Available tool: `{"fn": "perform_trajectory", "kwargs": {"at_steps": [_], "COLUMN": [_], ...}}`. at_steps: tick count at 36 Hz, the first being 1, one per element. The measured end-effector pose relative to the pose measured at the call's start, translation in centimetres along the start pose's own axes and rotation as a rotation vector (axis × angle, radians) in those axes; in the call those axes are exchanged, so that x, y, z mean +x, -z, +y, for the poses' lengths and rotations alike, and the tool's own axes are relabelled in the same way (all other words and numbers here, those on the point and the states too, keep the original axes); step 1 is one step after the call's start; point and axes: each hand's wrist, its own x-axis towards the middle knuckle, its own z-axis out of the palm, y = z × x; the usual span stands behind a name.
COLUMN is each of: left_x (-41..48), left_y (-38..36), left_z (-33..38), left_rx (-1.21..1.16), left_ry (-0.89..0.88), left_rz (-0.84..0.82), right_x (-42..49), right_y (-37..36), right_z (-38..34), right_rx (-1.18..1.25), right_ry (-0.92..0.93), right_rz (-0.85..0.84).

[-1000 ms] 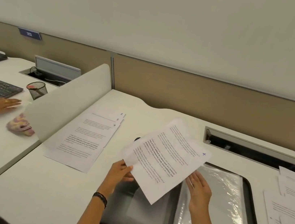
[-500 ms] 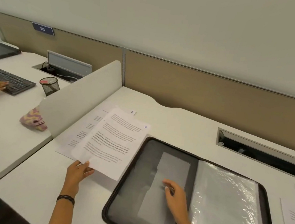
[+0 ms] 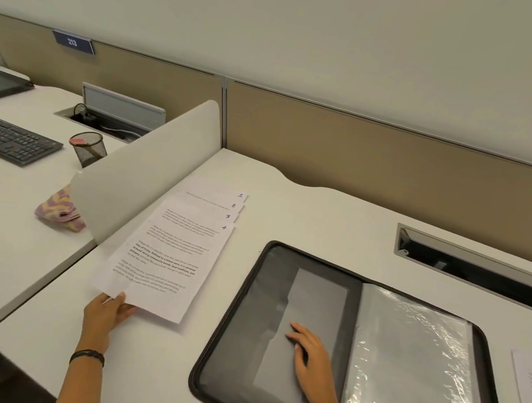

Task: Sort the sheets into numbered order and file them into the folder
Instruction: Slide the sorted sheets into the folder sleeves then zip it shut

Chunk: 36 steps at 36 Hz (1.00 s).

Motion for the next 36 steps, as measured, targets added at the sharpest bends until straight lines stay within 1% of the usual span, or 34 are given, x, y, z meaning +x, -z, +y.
{"fn": "perform_trajectory", "kwargs": {"at_steps": [5,14,27,32,36], "left_x": [0.3,1.5,3.3,3.9,3.4], "left_y": [-0.2,-0.6,0.5,0.8,0.4], "left_z": [0.5,0.4,0.4,-0.2,-0.2], "left_rx": [-0.003,0.119,0.205,0.264,0.37], "left_ry": [-0.012,-0.051,-0.056,-0.071,-0.051], "left_rz": [0.027,0.103,0.07,0.179,0.302], "right_x": [0.0,-0.1,-0.1,-0.2,0.2], "right_y": [0.0,0.2,0.5,0.8,1.7], "right_z": [-0.1,-0.3,-0.8,-0.9,-1.5], "right_rx": [0.01,0.006,0.0,-0.007,-0.097], "right_ry": [-0.006,-0.013,-0.035,-0.032,-0.016], "right_rz": [-0.008,-0.014,-0.031,-0.053,-0.164]}}
